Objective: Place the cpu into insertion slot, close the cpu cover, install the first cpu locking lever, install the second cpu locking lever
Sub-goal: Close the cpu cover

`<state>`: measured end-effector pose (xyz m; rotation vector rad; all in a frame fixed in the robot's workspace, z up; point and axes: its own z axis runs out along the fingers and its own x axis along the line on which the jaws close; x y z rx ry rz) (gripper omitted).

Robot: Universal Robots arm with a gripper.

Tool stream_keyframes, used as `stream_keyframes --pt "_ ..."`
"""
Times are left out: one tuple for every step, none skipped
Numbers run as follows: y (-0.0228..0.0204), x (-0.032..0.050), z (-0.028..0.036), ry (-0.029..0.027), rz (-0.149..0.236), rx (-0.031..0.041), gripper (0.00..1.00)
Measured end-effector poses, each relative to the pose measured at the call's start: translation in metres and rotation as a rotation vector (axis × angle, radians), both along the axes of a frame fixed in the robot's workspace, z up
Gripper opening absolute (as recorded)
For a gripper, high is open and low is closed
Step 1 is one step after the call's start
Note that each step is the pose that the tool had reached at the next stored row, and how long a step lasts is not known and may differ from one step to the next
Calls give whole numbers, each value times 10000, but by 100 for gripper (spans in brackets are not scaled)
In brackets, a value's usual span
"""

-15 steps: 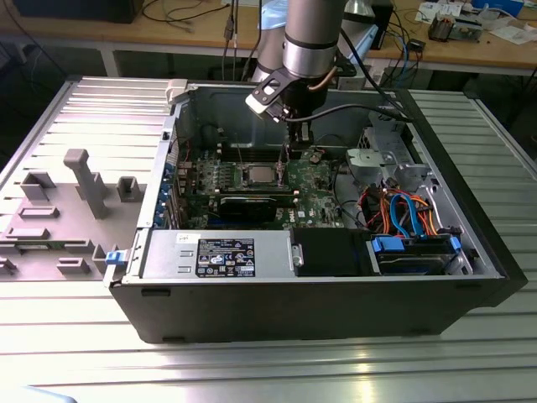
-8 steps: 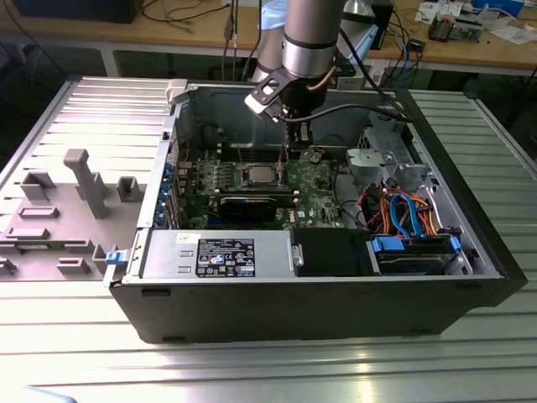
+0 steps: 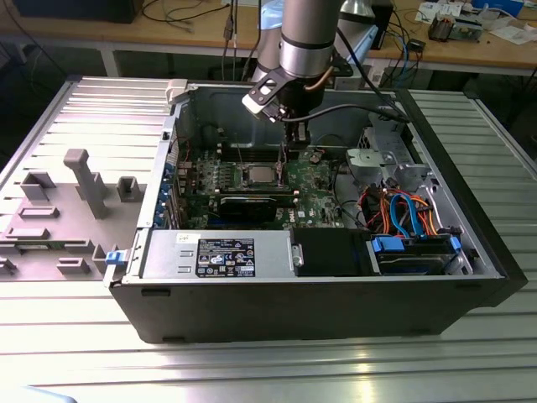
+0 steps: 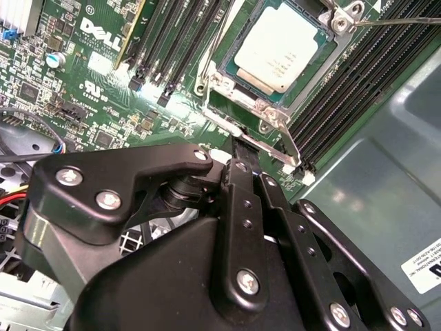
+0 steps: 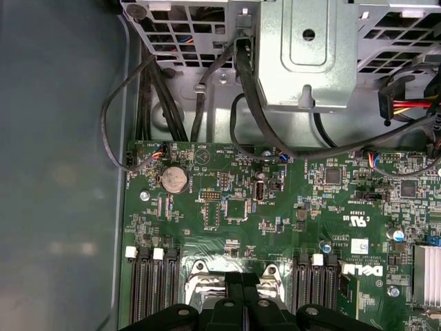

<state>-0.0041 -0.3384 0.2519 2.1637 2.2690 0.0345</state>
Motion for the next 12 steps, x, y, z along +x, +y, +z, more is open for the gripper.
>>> stream_keyframes --pt "0 -2 -1 0 0 1 11" --pt "0 -6 -2 0 0 1 11" --pt "0 -8 -3 0 0 0 11" --pt "0 -11 -3 0 0 0 11" --pt "0 -14 -4 0 0 0 11" --pt "0 -18 -5 0 0 0 11" --pt "0 -22 -6 0 0 1 11" --pt "0 -26 -8 0 0 1 11" --pt "0 -29 -9 -1 0 1 11" --pt "0 -33 -11 0 0 0 11" --pt "0 -41 -14 0 0 0 11" --pt "0 -46 -14 0 0 -1 11"
